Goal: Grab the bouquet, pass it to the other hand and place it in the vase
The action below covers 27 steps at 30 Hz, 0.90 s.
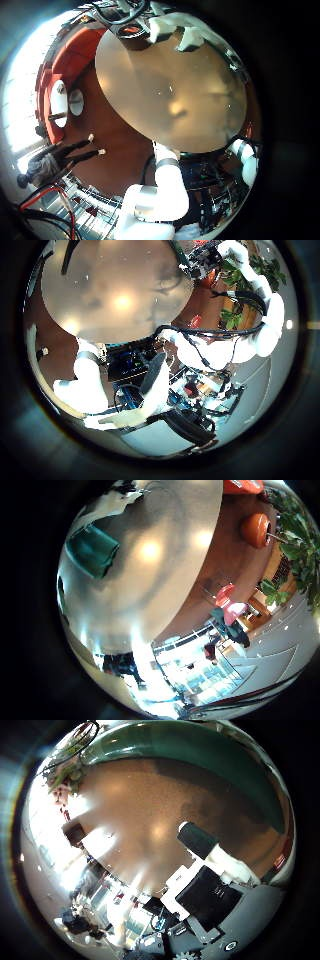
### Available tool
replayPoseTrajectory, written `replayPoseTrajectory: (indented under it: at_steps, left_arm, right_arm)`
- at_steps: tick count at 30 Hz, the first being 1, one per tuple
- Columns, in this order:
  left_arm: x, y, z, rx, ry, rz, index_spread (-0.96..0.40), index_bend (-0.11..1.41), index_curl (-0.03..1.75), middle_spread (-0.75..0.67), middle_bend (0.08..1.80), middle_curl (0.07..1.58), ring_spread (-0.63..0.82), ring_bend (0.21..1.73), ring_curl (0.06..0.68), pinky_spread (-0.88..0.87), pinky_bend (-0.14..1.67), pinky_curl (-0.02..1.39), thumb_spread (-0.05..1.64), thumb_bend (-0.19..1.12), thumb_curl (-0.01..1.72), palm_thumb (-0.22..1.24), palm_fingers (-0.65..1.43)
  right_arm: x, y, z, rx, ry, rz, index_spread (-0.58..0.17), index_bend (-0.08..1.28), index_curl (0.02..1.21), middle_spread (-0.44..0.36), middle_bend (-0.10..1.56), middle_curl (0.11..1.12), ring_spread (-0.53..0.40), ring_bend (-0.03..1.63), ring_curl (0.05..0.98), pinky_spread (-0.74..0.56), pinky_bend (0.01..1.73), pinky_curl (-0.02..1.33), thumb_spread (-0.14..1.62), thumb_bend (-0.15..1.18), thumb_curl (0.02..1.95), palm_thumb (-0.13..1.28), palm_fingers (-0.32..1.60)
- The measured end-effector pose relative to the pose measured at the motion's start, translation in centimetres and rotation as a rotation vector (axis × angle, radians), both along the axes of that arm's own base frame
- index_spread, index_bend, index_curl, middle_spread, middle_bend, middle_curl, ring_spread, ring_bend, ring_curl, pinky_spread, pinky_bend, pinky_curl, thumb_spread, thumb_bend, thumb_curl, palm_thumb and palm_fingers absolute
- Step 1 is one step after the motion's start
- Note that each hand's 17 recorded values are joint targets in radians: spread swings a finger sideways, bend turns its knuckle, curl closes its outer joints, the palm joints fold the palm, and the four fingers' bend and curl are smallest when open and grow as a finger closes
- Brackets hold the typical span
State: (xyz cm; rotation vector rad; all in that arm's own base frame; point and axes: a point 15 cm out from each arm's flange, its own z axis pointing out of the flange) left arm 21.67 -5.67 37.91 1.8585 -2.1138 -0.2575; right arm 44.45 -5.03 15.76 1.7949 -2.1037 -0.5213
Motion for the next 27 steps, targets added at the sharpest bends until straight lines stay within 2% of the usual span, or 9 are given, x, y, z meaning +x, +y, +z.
replayPoseTrajectory:
  at_steps: [2,5,6,9,10,13,15,19,27]
  left_arm:
    - [0.1,0.0,0.0,-0.001,-0.001,0.0,-0.05,0.19,0.39,0.27,0.18,0.31,0.46,0.53,0.17,0.49,0.22,0.32,1.16,-0.02,0.28,0.17,0.24]
    - [0.0,0.0,0.0,-0.003,-0.001,0.003,-0.05,0.19,0.39,0.27,0.18,0.31,0.46,0.53,0.171,0.49,0.22,0.32,1.16,-0.02,0.28,0.17,0.24]
    - [0.1,0.0,0.0,-0.003,-0.002,0.006,-0.05,0.19,0.39,0.27,0.18,0.31,0.46,0.53,0.171,0.49,0.22,0.32,1.16,-0.02,0.28,0.17,0.24]
    - [0.2,0.0,0.1,-0.004,-0.006,0.005,-0.05,0.19,0.39,0.27,0.18,0.31,0.46,0.53,0.172,0.49,0.22,0.32,1.16,-0.02,0.28,0.17,0.24]
    - [0.2,0.0,0.1,-0.004,-0.006,0.007,-0.05,0.19,0.39,0.27,0.18,0.31,0.46,0.53,0.172,0.49,0.22,0.32,1.16,-0.02,0.28,0.17,0.24]
    - [0.1,0.0,0.1,-0.004,-0.005,0.006,-0.05,0.18,0.39,0.26,0.18,0.31,0.46,0.53,0.172,0.49,0.22,0.32,1.16,-0.02,0.28,0.17,0.24]
    - [0.1,0.0,0.2,-0.004,-0.005,0.004,-0.05,0.18,0.39,0.26,0.18,0.31,0.46,0.53,0.172,0.49,0.22,0.32,1.16,-0.02,0.28,0.17,0.24]
    - [0.0,0.0,0.2,-0.005,-0.011,0.001,-0.05,0.19,0.39,0.27,0.18,0.31,0.46,0.53,0.173,0.49,0.22,0.32,1.16,-0.02,0.28,0.17,0.24]
    - [0.1,-0.1,0.5,-0.01,-0.021,-0.008,-0.05,0.19,0.39,0.27,0.18,0.31,0.46,0.53,0.174,0.49,0.22,0.33,1.17,-0.02,0.28,0.17,0.24]
  right_arm:
    - [0.3,-0.1,-0.4,-0.003,0.006,0.003,-0.277,0.19,0.41,-0.2,0.6,0.53,-0.258,1.08,0.365,-0.16,0.95,0.0,1.01,-0.01,0.43,0.65,0.54]
    - [0.8,0.1,-0.6,-0.008,0.006,0.016,-0.322,0.18,0.41,-0.236,0.66,0.56,-0.295,1.13,0.386,-0.28,1.05,0.02,1.0,-0.01,0.44,0.7,0.72]
    - [0.8,0.2,-0.6,-0.009,0.006,0.02,-0.353,0.18,0.41,-0.259,0.66,0.57,-0.302,1.16,0.396,-0.37,1.14,0.05,0.99,-0.01,0.45,0.73,0.86]
    - [0.9,0.5,-0.4,-0.012,-0.001,0.026,-0.415,0.28,0.46,-0.282,0.73,0.61,-0.293,1.18,0.415,-0.43,1.21,0.1,0.98,0.0,0.47,0.79,1.15]
    - [1.0,0.6,-0.2,-0.013,-0.008,0.027,-0.44,0.38,0.53,-0.288,0.78,0.65,-0.284,1.19,0.441,-0.42,1.25,0.14,0.97,-0.01,0.48,0.82,1.23]
    - [1.5,1.3,0.7,-0.018,-0.032,0.043,-0.467,0.52,0.62,-0.296,0.87,0.71,-0.269,1.23,0.475,-0.38,1.33,0.2,0.95,0.0,0.5,0.87,1.25]
    - [1.8,1.5,1.8,-0.024,-0.059,0.044,-0.479,0.69,0.72,-0.299,0.96,0.77,-0.259,1.28,0.509,-0.33,1.42,0.25,0.93,0.0,0.52,0.92,1.24]
    - [3.2,1.3,4.7,-0.037,-0.162,0.036,-0.453,0.89,0.85,-0.277,1.11,0.85,-0.246,1.34,0.559,-0.26,1.5,0.31,0.9,0.03,0.57,1.05,1.2]
    - [2.1,0.7,13.1,-0.068,-0.339,0.043,-0.386,1.04,0.97,-0.222,1.26,0.91,-0.216,1.43,0.636,-0.19,1.57,0.39,0.9,0.08,0.69,1.17,1.11]
